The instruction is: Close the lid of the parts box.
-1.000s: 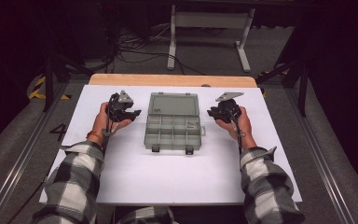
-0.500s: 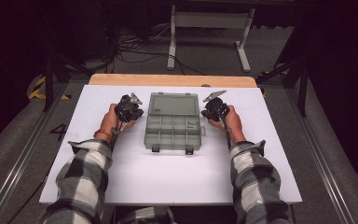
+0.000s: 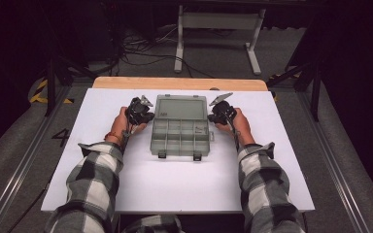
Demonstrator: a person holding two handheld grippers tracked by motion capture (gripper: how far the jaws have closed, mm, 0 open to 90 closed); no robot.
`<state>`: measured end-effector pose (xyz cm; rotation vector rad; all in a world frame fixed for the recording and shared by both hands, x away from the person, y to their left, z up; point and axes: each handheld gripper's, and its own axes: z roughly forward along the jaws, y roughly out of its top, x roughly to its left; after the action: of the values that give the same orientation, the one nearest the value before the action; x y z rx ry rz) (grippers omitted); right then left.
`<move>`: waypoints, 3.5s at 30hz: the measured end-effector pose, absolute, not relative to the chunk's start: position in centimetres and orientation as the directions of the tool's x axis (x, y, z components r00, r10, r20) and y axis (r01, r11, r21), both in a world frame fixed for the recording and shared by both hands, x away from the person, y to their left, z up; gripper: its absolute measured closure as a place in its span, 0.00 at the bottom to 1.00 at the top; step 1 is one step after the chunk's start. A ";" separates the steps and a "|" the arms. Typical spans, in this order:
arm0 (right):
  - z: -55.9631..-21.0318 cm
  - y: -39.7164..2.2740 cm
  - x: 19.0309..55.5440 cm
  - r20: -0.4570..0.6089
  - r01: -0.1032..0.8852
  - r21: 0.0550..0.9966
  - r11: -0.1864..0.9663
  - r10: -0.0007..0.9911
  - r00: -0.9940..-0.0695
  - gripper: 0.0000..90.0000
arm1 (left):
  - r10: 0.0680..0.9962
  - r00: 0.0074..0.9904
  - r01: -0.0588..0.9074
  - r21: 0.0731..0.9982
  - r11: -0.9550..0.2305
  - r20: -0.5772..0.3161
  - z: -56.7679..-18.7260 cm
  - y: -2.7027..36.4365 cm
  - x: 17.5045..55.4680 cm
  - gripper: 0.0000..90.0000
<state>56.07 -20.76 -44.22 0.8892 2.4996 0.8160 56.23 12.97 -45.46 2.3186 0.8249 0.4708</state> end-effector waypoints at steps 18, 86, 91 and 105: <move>-44.9 -20.7 57.6 -0.101 0.452 0.699 0.554 0.702 -0.705 1.00 | 0.708 0.705 0.490 0.695 -0.526 0.039 -45.6 13.2 57.8 0.90; -40.5 -20.5 55.8 -0.053 0.345 0.850 0.398 0.717 -0.695 0.98 | 0.729 0.683 0.375 0.831 -0.411 0.052 -39.4 14.1 55.7 0.84; -39.9 -20.6 55.3 -0.058 0.336 0.854 0.398 0.713 -0.699 0.97 | 0.714 0.697 0.358 0.833 -0.422 0.062 -38.7 14.2 55.2 0.83; -38.9 -20.5 54.3 -0.057 0.331 0.847 0.417 0.690 -0.722 0.97 | 0.664 0.743 0.319 0.828 -0.461 0.083 -37.3 14.1 53.7 0.94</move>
<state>54.34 -20.48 -38.94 0.8720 2.2787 1.2288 53.71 14.11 -37.28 2.0754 0.7392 0.5048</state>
